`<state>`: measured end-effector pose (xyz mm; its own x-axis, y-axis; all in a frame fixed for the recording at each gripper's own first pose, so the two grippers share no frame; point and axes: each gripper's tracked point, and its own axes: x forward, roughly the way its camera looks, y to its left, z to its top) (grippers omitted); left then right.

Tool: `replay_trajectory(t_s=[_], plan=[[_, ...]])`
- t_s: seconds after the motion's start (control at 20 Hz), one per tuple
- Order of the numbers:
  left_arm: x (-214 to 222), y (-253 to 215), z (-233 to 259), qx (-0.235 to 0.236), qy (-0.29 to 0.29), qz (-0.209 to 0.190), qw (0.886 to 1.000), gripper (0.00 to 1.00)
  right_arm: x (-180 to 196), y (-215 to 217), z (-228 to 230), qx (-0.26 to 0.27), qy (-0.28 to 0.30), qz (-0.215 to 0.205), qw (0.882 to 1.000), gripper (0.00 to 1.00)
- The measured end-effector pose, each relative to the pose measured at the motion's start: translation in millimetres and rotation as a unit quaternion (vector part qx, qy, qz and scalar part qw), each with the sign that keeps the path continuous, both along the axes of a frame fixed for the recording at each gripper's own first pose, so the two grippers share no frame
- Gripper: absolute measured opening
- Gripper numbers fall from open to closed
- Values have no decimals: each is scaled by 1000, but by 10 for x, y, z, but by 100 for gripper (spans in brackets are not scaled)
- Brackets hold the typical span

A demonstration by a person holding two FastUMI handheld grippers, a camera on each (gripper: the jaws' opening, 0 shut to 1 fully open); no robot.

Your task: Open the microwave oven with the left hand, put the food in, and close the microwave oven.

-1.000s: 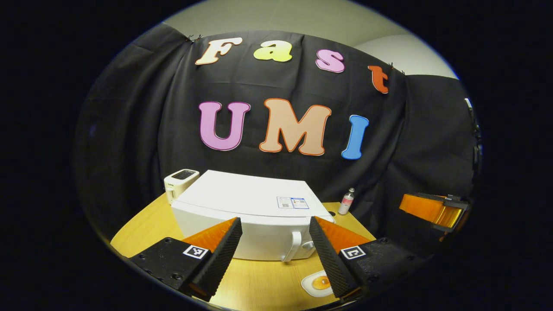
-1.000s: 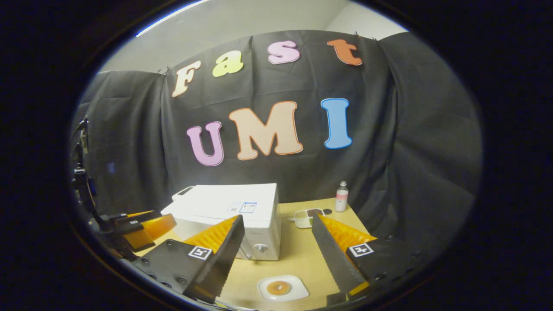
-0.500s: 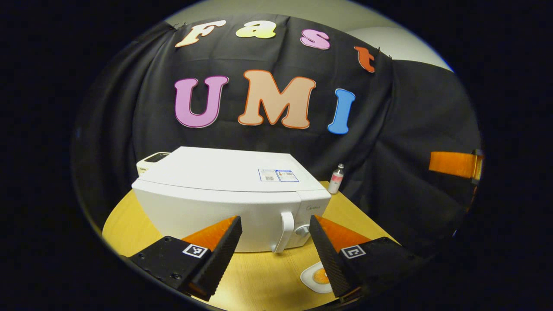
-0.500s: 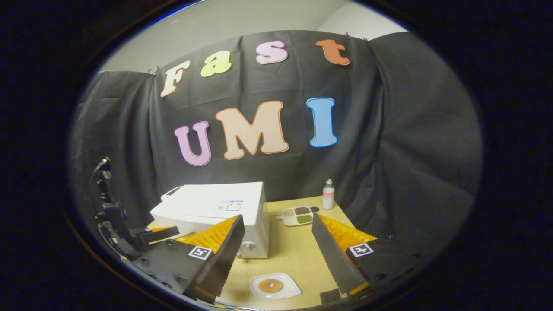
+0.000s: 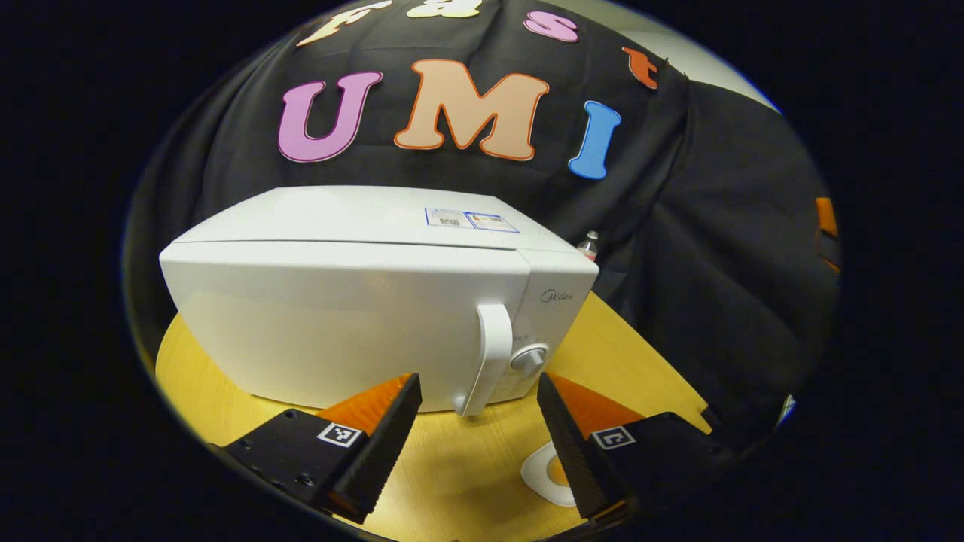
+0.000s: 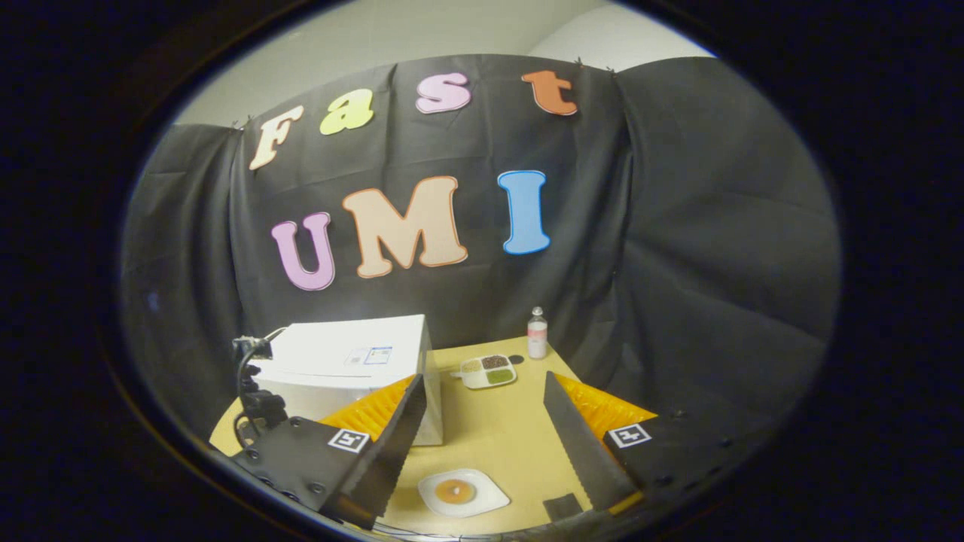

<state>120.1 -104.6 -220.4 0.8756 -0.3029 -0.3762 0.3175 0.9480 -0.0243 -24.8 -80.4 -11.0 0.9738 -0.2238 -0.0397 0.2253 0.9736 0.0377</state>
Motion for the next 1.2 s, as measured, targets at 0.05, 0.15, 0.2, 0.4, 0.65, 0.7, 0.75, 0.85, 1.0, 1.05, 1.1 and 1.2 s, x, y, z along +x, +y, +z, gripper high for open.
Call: replay_trajectory(t_s=[0.05,0.15,0.2,0.4,0.65,0.7,0.75,0.85,1.0,1.05,1.1,1.2], plan=[[28,6,-62,7,4,0,1000,95,-21,-19,-15,2,1,-6,1000,92],[92,-29,-165,16,14,-4,1000,94,-65,-39,-37,7,3,-14,1000,92],[134,-43,-197,17,15,-5,1000,94,-50,-39,-33,8,4,-17,1000,92],[279,-114,-307,18,26,-3,999,76,-91,-40,-32,8,3,-22,1000,92],[367,-189,-443,8,48,3,999,55,-149,-34,-19,10,-5,-21,1000,92],[390,-191,-460,9,50,7,999,54,-167,-37,-30,9,-4,-22,1000,92],[403,-186,-470,8,51,9,999,49,-192,-43,-40,8,-4,-23,1000,92],[415,-152,-501,11,58,20,998,48,-233,-53,-62,10,-1,-23,1000,92],[396,-138,-506,19,59,32,998,31,-195,-26,-137,19,5,-17,1000,92],[389,-134,-505,25,59,34,997,27,-188,-18,-159,21,8,-15,1000,92],[385,-134,-506,32,57,36,997,25,-190,-13,-201,24,12,-13,1000,92],[381,-130,-509,48,51,38,997,20,-192,4,-245,32,18,-8,999,92]])
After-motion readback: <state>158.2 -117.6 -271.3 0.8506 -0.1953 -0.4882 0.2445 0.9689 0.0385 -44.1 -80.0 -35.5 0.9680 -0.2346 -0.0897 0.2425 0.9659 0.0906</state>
